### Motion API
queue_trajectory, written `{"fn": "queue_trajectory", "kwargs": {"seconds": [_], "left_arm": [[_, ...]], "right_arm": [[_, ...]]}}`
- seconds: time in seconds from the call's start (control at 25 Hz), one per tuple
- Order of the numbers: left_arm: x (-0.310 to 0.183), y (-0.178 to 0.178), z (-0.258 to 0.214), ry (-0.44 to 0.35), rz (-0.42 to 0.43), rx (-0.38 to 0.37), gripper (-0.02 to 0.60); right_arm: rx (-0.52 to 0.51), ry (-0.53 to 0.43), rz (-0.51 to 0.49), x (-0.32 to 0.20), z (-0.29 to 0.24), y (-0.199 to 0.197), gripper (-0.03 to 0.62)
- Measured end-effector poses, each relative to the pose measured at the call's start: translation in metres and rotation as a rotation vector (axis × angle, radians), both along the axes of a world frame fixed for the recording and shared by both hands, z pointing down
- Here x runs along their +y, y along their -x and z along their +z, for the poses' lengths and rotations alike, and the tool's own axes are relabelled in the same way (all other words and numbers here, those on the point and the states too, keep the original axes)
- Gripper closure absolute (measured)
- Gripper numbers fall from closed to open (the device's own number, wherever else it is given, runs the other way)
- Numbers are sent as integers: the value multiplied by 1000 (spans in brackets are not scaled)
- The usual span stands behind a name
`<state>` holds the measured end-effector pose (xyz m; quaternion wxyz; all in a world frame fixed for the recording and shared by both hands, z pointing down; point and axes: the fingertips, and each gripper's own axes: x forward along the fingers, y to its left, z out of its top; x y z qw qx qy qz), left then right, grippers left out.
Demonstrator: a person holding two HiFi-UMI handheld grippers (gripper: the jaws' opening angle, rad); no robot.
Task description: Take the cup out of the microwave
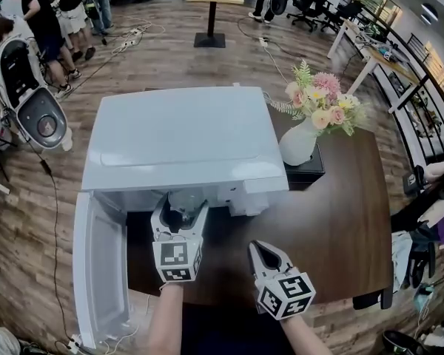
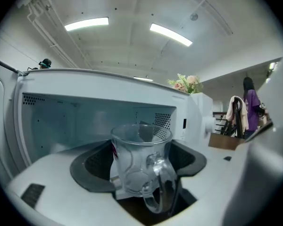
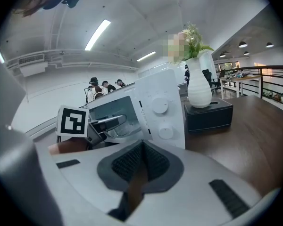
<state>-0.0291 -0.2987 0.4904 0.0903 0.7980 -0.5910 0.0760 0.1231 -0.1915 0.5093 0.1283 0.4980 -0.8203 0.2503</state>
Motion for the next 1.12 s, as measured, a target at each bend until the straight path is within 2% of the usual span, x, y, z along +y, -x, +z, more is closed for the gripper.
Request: {"fn": "queue_trajectory", "kwargs": {"seconds": [0.24, 0.44, 0.84, 1.0, 1.12], "left_arm": [[28, -10, -9, 8, 27, -5, 219], [51, -21, -18, 25, 64, 34, 219], [93, -54, -52, 33, 182, 66, 219], [105, -68, -61, 20, 239, 43, 219], [111, -78, -68, 13, 289, 14, 219]], "right_arm": [[0, 3, 13, 4, -2, -17, 600], [4, 0, 27, 6, -2, -33, 600], [22, -23, 80, 9, -13, -75, 600], [27, -57, 104, 12, -29, -94, 600], [70, -120, 127, 16, -48, -109, 600]]}}
